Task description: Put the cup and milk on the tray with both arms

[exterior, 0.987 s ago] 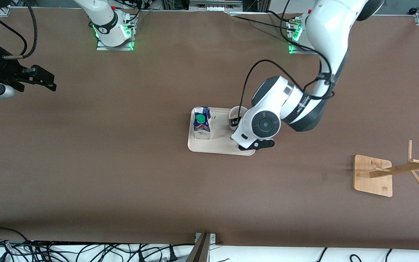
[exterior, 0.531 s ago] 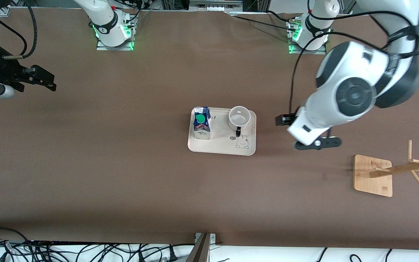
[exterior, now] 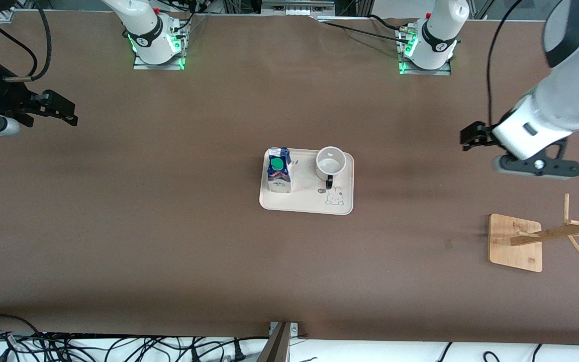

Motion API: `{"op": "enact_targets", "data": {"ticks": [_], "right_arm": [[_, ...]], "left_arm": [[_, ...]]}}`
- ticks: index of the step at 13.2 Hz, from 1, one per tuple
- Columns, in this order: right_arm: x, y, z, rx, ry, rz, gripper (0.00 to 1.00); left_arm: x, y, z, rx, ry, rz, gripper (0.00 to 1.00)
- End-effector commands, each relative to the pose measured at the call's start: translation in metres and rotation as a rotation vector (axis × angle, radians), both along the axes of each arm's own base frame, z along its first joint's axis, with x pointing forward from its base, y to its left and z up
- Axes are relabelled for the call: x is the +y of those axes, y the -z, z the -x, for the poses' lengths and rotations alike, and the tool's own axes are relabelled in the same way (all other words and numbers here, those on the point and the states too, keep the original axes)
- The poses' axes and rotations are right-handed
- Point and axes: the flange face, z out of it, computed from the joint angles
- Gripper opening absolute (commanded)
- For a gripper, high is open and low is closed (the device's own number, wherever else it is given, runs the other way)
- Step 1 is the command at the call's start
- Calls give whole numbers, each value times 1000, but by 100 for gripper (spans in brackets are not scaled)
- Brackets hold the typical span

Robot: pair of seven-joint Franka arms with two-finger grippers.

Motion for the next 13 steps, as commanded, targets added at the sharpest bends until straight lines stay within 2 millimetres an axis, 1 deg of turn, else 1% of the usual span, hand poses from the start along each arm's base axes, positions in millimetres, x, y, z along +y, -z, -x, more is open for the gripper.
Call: {"op": "enact_targets", "data": {"ticks": [1,2,3,4,6,7,9,10,13], "right_arm": [[-1,-4,-1,3,7,2,100],[-1,-3,-1,4,7,2,100],[-1,-3,-1,5,7,1,100],[-1,-4,0,3,7,2,100],[-1,-4,0,3,7,2,100],[-1,-4,0,4,7,3,100],[-1,-4,0,3,7,1,100],[-1,-4,-1,3,7,2,100],[-1,-4,-1,1,7,2,100]], "left_arm": [[31,-1,34,-121,-8,16,100],[45,1,44,-117,-34,16,100],[47,1,56,-114,-33,17,100],[51,5,61,-102,-15,17,100],[54,5,60,-102,-18,17,100],[54,10,54,-93,-30,15,100],[56,11,49,-94,-44,12,100],[56,15,48,-81,-46,17,100],[56,15,48,-83,-70,20,100]]}}
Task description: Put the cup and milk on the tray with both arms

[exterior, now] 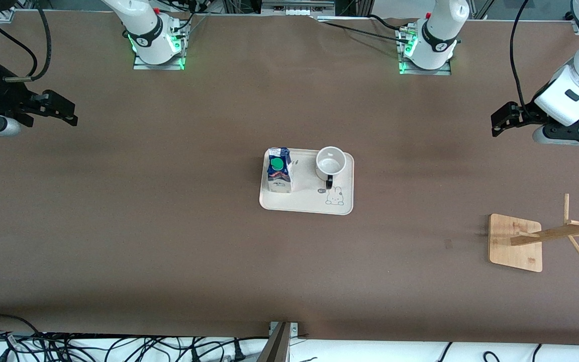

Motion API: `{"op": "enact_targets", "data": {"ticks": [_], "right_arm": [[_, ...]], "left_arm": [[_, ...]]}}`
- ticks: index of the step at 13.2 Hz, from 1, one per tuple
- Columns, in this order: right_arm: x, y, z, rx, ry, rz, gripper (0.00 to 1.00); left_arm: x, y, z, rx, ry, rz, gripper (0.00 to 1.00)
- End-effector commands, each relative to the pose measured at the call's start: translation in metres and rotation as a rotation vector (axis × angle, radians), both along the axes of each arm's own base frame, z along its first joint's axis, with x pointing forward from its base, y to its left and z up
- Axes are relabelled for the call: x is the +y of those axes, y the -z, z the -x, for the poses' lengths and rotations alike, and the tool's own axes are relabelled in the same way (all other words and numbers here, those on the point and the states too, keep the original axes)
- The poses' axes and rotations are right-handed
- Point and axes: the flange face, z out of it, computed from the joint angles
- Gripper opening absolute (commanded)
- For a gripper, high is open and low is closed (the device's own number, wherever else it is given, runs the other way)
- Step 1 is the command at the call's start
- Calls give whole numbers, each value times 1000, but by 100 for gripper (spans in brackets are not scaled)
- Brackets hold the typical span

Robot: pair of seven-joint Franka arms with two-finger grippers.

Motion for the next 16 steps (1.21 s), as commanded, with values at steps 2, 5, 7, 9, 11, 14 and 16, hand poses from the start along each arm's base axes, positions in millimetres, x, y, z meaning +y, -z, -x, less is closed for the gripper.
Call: {"op": "enact_targets", "data": {"ticks": [2,5,7,9,11,14,16], "right_arm": [[-1,-5,-1,1,7,2,100],[-1,-5,-1,1,7,2,100],[-1,-5,-1,1,7,2,100],[-1,-4,-1,2,7,2,100],[-1,-4,-1,4,7,1,100],[-1,-4,0,2,7,2,100],[-1,-4,0,2,7,1,100]], "left_arm": [[2,-2,0,-8,-13,4,100],[-2,0,-2,-6,-19,4,100],[8,2,-4,-1,-31,2,100],[3,0,-5,-4,-24,3,100],[-1,-1,-5,-6,-19,3,100],[-2,-3,-6,-9,-18,4,100],[-5,-5,-7,-13,-13,4,100]]}}
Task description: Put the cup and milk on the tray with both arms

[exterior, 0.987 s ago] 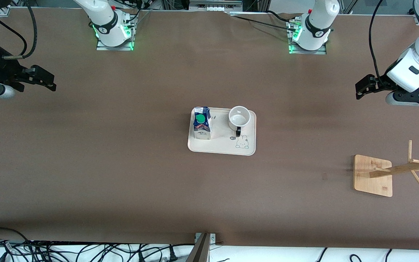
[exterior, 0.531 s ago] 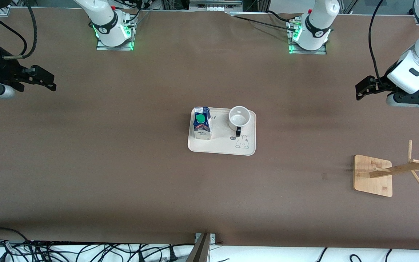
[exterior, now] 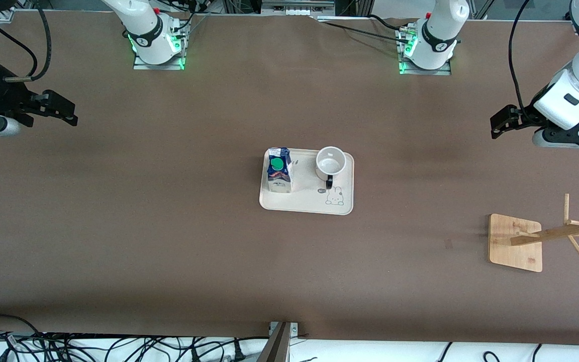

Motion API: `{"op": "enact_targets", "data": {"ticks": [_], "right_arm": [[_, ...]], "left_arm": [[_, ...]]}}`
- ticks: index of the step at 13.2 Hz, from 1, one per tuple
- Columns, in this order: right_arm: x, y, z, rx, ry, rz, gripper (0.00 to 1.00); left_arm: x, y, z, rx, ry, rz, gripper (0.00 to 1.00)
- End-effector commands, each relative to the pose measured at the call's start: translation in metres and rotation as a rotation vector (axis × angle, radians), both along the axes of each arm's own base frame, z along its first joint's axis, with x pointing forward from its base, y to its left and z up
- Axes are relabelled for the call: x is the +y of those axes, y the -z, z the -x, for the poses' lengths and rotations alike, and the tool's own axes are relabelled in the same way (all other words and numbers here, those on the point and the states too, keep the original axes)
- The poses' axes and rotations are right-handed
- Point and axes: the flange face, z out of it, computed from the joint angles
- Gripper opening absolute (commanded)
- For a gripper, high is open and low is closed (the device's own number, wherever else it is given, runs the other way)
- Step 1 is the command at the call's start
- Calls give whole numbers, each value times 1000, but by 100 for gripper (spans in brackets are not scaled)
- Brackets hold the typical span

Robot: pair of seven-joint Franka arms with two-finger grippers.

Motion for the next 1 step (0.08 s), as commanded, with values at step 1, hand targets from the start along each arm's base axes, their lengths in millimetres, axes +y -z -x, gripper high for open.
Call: {"op": "enact_targets", "data": {"ticks": [1], "right_arm": [[-1,-4,0,4,7,2,100]], "left_arm": [[-4,-7,-4,-14,-4,4,100]]}}
